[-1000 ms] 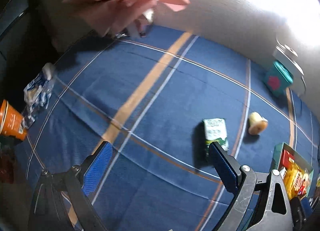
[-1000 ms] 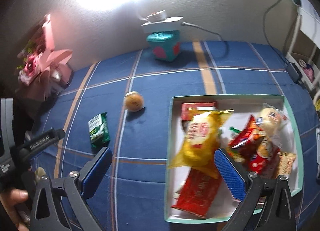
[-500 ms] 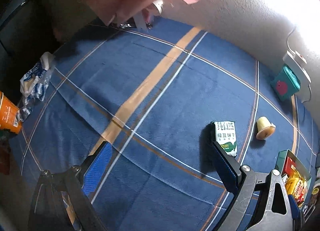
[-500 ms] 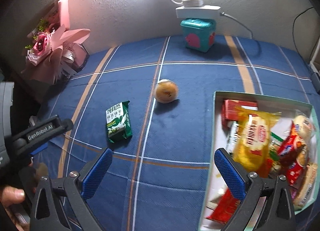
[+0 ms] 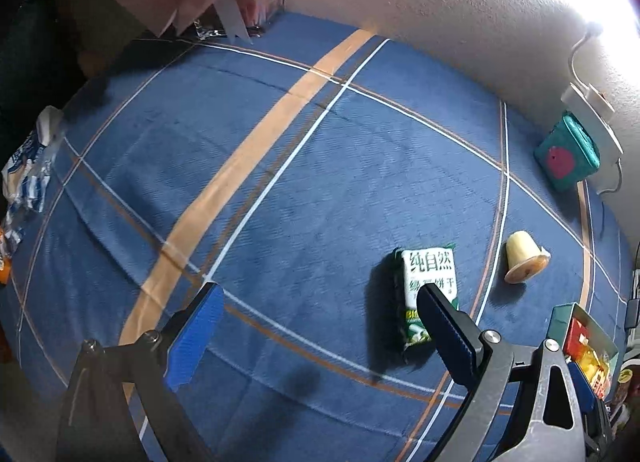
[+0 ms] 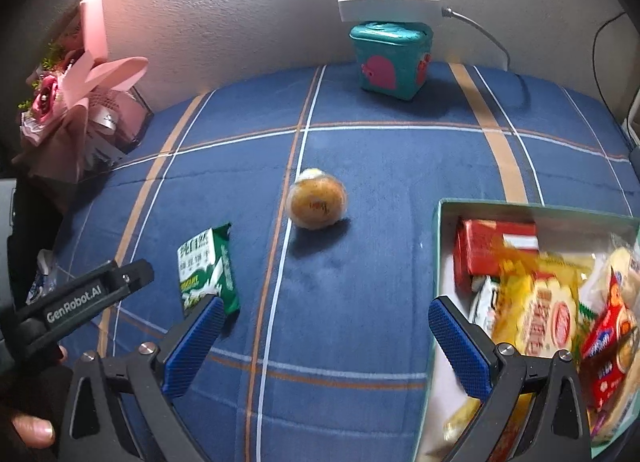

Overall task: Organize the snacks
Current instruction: 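Move left tool to the green-white biscuit pack while right tool moves to the round cake cup, then close left tool on the biscuit pack while right tool closes on the cake cup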

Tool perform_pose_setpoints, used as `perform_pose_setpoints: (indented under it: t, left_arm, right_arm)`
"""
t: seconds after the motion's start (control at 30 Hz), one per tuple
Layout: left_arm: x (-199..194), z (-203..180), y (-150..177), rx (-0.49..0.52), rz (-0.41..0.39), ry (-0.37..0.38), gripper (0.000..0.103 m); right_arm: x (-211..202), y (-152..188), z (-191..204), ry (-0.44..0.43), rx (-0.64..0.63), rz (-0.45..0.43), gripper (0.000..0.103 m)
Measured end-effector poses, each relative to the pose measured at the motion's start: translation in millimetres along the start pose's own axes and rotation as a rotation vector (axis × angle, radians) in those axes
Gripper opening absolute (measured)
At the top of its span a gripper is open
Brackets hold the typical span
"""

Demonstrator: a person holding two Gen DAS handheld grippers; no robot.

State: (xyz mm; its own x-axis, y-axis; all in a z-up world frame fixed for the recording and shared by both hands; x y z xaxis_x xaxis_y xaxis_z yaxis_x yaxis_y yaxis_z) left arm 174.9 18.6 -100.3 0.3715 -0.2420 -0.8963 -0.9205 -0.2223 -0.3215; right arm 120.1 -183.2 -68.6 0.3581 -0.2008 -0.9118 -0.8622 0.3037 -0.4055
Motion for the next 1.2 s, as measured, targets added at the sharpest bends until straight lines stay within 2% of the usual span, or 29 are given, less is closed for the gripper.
perform_pose_setpoints:
  t: [0.4,0.63,0.73,0.93,1.07,1.13,1.2]
  left_arm:
    - [24,-15,-14,-0.005,-0.001,0.064,0.097]
    - [32,-4,-23,-0.062,-0.011,0.081,0.097]
    - [35,1,-24,-0.095,-0.008,0.098,0.097]
    - [40,0,-26,-0.090,0.005,0.102,0.097]
    - [42,-7,-25,-0.077,0.017,0.115,0.097]
    - [42,-11,-24,-0.074,0.019,0.120,0.097]
    - [40,-15,-22,-0.070,0.020,0.124,0.097]
  right_arm:
    - [31,-26,12,0.024,-0.019,-0.016,0.101]
    - [42,-38,23,-0.020,-0.062,-0.039,0.096]
    - [49,-40,26,0.002,-0.079,-0.038,0.090]
    - [60,-42,24,0.000,-0.066,-0.025,0.078]
    - [64,-42,24,-0.027,-0.042,-0.019,0.067]
    - [64,-43,24,-0.044,-0.027,-0.023,0.066]
    - [64,-44,24,-0.058,-0.018,-0.021,0.059]
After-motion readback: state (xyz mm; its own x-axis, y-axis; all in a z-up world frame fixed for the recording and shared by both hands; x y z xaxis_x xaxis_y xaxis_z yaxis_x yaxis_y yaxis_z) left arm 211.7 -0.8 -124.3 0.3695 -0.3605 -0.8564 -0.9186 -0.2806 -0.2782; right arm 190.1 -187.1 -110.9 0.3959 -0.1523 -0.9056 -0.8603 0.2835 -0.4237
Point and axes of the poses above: each gripper's, at about its wrist camera, not at the fingertips, and x roughly the way its jaws point, z to its left, y to its underside, the point moved 5 cm from there along x, roughly the way its jaws point, and after that the axes turned 14 degrees about y, right-handed, at the moved point
